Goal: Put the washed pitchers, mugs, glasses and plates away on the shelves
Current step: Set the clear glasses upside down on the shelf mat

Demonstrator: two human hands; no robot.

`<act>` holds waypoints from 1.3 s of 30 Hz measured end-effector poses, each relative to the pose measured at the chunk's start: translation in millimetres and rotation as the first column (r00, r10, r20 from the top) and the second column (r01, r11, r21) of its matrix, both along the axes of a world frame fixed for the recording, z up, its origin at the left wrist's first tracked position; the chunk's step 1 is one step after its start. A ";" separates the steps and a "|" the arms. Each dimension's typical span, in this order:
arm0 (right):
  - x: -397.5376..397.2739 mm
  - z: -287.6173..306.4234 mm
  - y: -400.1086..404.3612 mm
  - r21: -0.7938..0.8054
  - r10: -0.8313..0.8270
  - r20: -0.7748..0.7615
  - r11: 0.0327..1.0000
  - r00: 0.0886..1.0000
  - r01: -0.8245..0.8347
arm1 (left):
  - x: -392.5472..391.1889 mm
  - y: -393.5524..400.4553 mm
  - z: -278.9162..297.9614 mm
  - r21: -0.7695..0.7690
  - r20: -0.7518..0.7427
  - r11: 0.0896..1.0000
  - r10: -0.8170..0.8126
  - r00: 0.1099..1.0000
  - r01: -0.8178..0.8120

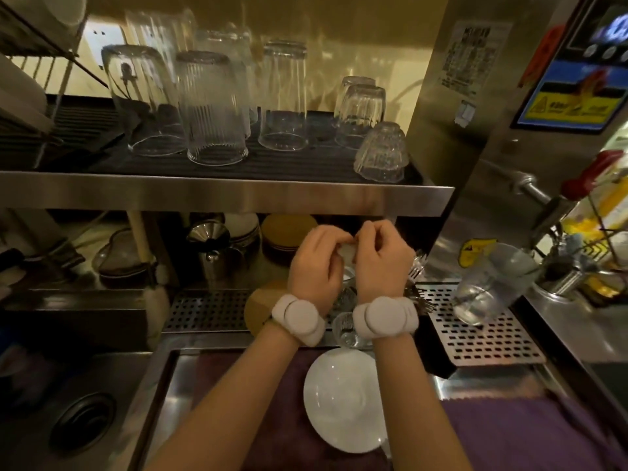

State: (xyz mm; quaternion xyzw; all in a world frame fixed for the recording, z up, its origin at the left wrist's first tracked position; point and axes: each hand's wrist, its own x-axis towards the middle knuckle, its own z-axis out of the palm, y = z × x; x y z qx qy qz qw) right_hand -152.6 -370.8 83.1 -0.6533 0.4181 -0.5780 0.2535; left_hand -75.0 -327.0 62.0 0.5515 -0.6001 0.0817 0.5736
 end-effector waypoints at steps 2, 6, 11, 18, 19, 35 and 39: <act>-4.2 -18.4 2.8 0.037 -0.033 -0.029 0.999 0.999 0.034 | -4.7 3.3 -24.6 0.174 -0.067 0.985 0.003 0.998 0.008; -18.8 -55.0 5.4 0.151 -0.126 -0.041 0.980 0.991 0.130 | -12.3 8.3 -71.0 0.484 -0.161 0.872 0.007 0.987 0.073; -37.2 -78.8 7.3 0.255 -0.237 -0.116 0.931 0.965 0.259 | -28.4 9.9 -107.4 0.709 -0.217 0.694 0.043 0.975 0.128; -53.8 -106.0 12.2 0.348 -0.270 -0.251 0.871 0.930 0.347 | -42.7 -2.1 -123.0 0.758 -0.137 0.647 0.040 0.990 0.079; -55.8 -109.6 13.3 0.373 -0.266 -0.265 0.858 0.927 0.353 | -43.4 -3.2 -124.6 0.755 -0.122 0.652 0.036 0.992 0.069; -65.5 -160.0 15.0 0.574 -0.092 -0.464 0.726 0.881 0.378 | -53.7 -8.4 -123.3 0.623 -0.202 0.776 0.036 0.979 0.100; -63.3 -160.3 14.2 0.586 -0.085 -0.446 0.725 0.891 0.363 | -54.0 0.6 -117.9 0.555 -0.264 0.818 -0.001 0.965 0.152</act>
